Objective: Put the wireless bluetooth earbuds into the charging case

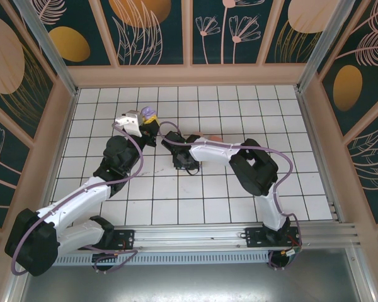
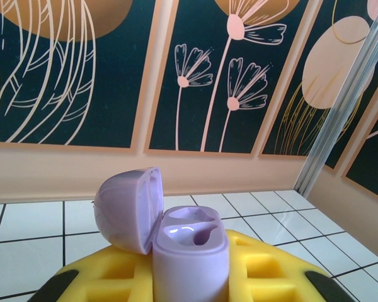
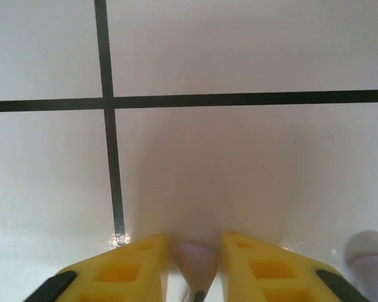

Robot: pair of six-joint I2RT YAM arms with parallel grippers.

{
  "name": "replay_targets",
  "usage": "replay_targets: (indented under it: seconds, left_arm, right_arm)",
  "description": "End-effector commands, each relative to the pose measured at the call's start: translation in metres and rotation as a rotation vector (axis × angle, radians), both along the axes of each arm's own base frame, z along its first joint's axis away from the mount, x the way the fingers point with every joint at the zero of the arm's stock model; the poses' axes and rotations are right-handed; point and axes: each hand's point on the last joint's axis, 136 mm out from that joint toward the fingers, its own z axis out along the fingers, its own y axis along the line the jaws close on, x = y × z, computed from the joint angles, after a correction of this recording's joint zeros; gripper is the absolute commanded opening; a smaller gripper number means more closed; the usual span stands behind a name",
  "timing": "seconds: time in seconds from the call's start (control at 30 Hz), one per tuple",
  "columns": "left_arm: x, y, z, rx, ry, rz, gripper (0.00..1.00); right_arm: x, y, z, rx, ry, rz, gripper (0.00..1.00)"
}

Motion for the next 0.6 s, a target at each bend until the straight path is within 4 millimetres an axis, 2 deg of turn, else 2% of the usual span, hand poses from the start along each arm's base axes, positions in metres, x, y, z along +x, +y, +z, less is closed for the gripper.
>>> replay_targets:
  seconds: [0.0,0.17,0.4,0.57]
  left_arm:
    - [-0.003,0.000,0.017,-0.054,-0.050,-0.009,0.00]
    - [-0.003,-0.001,0.016,-0.055,-0.043,-0.015,0.00]
    - [-0.002,-0.006,0.017,-0.049,-0.028,-0.035,0.00]
    - [-0.003,-0.011,0.022,-0.039,-0.034,-0.065,0.00]
  right_arm:
    - [-0.006,0.001,-0.015,-0.012,0.025,-0.005,0.24]
    - [-0.003,-0.001,0.002,0.012,-0.017,-0.009,0.19]
    - [0.015,-0.012,0.057,0.089,-0.137,-0.038,0.16]
    - [0.029,-0.028,0.095,0.133,-0.218,-0.058,0.15]
